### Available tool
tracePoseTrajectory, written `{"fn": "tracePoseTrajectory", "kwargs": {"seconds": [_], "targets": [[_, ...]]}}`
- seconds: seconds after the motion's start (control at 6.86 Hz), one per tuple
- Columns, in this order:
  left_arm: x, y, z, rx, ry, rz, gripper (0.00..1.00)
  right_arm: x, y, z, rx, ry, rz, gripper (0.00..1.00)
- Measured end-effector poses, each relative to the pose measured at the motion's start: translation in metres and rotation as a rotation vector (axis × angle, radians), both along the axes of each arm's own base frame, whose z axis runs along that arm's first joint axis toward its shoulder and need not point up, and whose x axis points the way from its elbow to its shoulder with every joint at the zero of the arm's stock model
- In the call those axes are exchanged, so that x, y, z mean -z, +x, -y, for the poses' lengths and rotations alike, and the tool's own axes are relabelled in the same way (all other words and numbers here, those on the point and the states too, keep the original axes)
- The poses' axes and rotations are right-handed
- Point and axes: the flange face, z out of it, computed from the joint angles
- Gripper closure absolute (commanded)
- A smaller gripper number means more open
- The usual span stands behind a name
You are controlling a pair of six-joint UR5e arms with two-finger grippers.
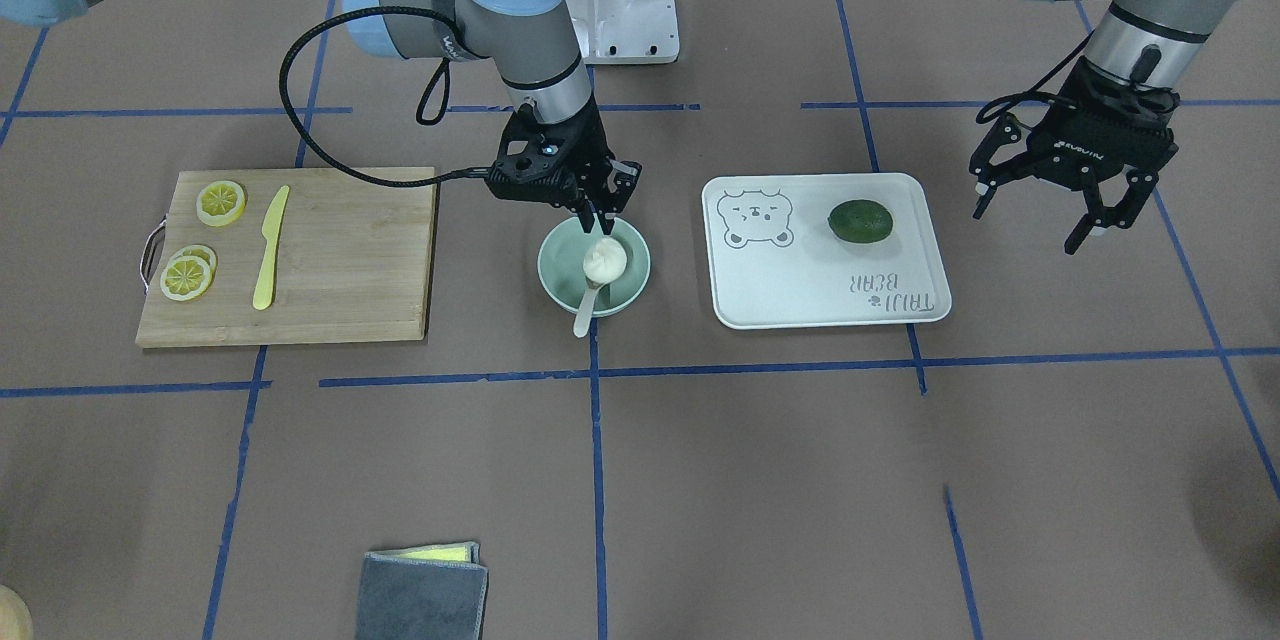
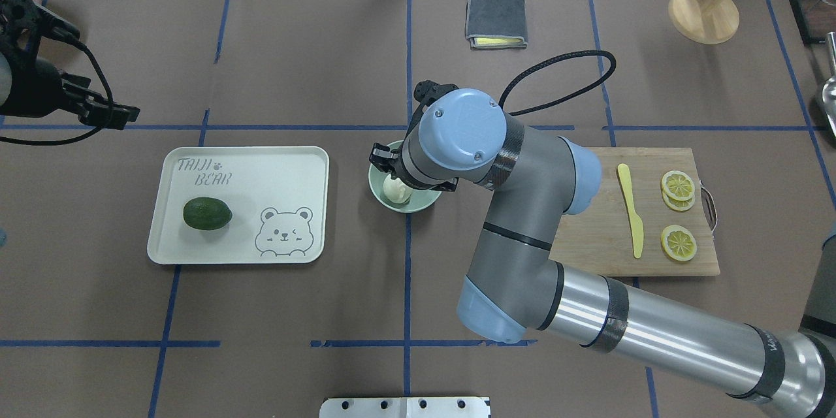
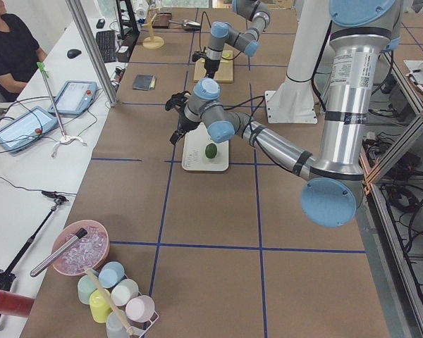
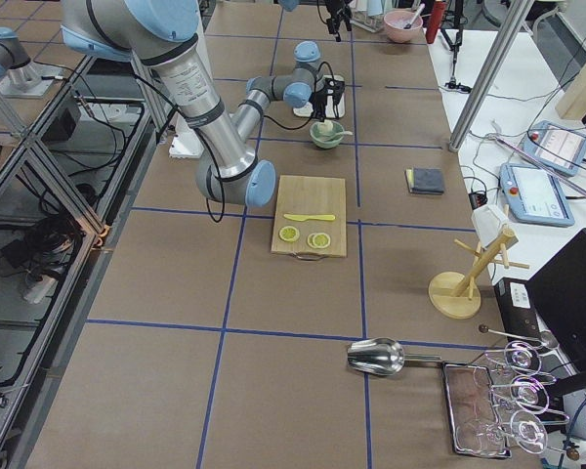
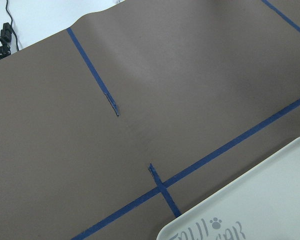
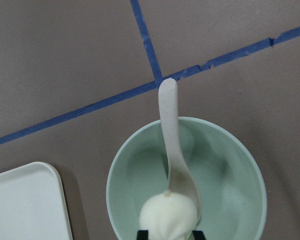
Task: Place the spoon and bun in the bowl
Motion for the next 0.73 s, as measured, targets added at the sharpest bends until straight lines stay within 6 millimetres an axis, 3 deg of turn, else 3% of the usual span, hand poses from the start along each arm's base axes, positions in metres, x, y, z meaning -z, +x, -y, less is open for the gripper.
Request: {"fn": "tracePoseTrajectory", "kwargs": {"seconds": [0.15, 0.29, 0.44, 0.73], "targets": [[-0.003, 0.0, 0.001, 0.0, -0.004, 0.003, 0.01, -0.003, 0.004, -0.002, 0.003, 0.0, 0.003, 0.0], [-0.009, -0.001, -0.001, -0.006, -0.002, 0.014, 0.01, -0.015, 0.021, -0.003, 0.008, 0.002, 0.006, 0.0], [-0.021, -0.012, -0.004, -0.016, 0.016, 0.039, 0.01, -0.042, 0.058, -0.001, 0.027, 0.001, 0.001, 0.0], [-0.059, -0.059, 0.002, -0.076, 0.053, 0.085, 0.01, -0.118, 0.157, 0.016, 0.096, 0.004, -0.048, 0.0]]}}
